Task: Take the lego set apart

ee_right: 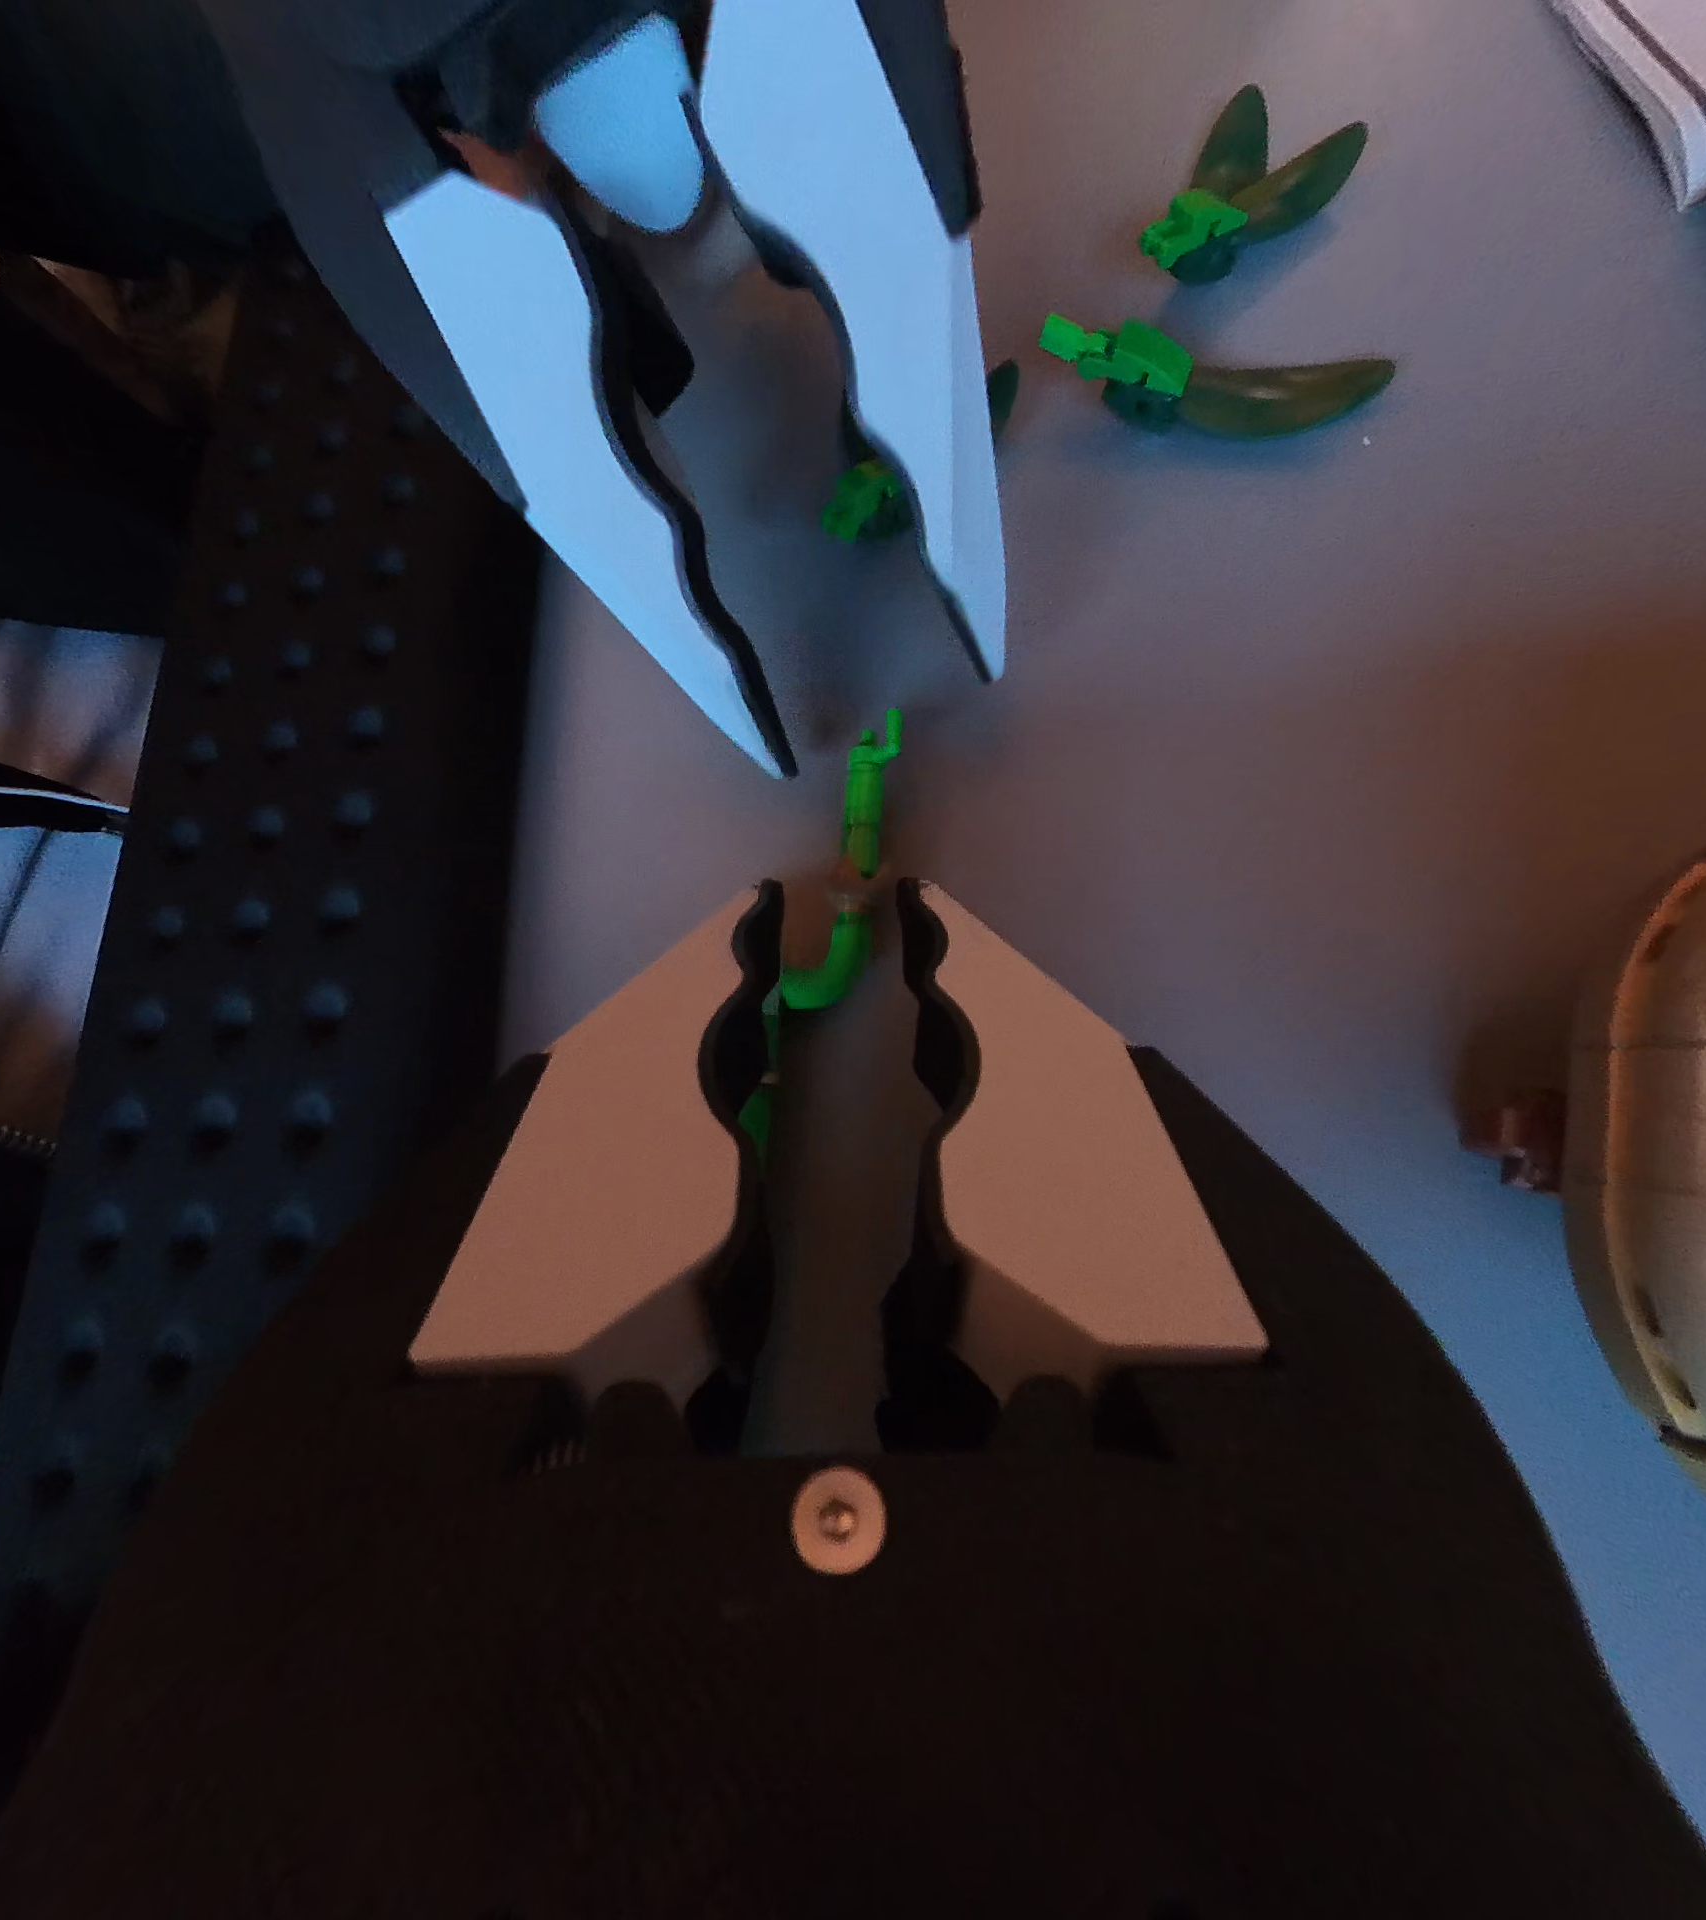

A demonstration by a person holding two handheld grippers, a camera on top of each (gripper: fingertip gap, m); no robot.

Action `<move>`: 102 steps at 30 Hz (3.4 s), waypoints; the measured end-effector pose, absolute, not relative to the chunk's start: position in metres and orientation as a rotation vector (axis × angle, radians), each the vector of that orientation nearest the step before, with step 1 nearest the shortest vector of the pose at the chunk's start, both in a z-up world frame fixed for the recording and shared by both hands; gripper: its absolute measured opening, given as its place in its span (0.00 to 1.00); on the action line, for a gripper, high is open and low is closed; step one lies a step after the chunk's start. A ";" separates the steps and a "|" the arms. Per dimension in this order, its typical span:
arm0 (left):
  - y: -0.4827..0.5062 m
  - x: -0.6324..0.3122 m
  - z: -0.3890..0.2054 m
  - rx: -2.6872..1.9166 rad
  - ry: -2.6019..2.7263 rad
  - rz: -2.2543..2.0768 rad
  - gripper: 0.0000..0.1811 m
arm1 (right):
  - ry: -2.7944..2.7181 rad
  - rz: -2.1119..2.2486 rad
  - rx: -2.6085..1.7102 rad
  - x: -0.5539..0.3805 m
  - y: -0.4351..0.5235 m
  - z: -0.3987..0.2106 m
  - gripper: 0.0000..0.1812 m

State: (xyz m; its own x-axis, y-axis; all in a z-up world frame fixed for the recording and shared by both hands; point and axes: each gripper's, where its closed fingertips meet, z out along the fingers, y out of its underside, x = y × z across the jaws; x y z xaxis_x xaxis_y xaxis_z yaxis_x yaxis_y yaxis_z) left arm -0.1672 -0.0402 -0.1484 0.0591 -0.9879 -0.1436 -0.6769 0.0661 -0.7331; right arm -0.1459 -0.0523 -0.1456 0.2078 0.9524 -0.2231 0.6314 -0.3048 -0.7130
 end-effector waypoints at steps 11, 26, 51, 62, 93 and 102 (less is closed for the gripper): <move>-0.052 -0.162 -0.133 -1.833 1.558 -1.038 0.07 | -1.569 0.787 -1.932 -0.166 -0.051 -0.153 0.04; -0.068 -0.169 -0.141 -1.822 1.676 -1.057 0.09 | -1.657 0.703 -1.730 -0.172 -0.058 -0.140 0.04; -0.075 -0.169 -0.121 -1.724 1.678 -1.073 0.03 | -1.672 0.733 -1.663 -0.177 -0.070 -0.128 0.04; -0.083 -0.175 -0.109 -1.732 1.675 -1.173 0.03 | -1.646 0.776 -1.638 -0.182 -0.079 -0.117 0.04; -0.064 -0.203 -0.071 -1.529 1.514 -1.241 0.03 | -1.540 0.812 -1.738 -0.149 -0.058 -0.128 0.04; -0.062 -0.184 -0.101 -1.390 1.692 -0.734 0.03 | -1.224 1.236 -1.799 -0.187 -0.057 -0.092 0.16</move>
State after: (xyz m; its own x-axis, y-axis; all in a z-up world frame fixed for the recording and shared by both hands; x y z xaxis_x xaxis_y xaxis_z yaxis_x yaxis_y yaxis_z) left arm -0.1838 -0.0625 -0.1006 -0.0671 -0.9728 -0.2216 -0.5026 0.2248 -0.8348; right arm -0.1866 -0.0574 -0.0921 0.1292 0.9285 -0.3482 0.3392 -0.3714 -0.8643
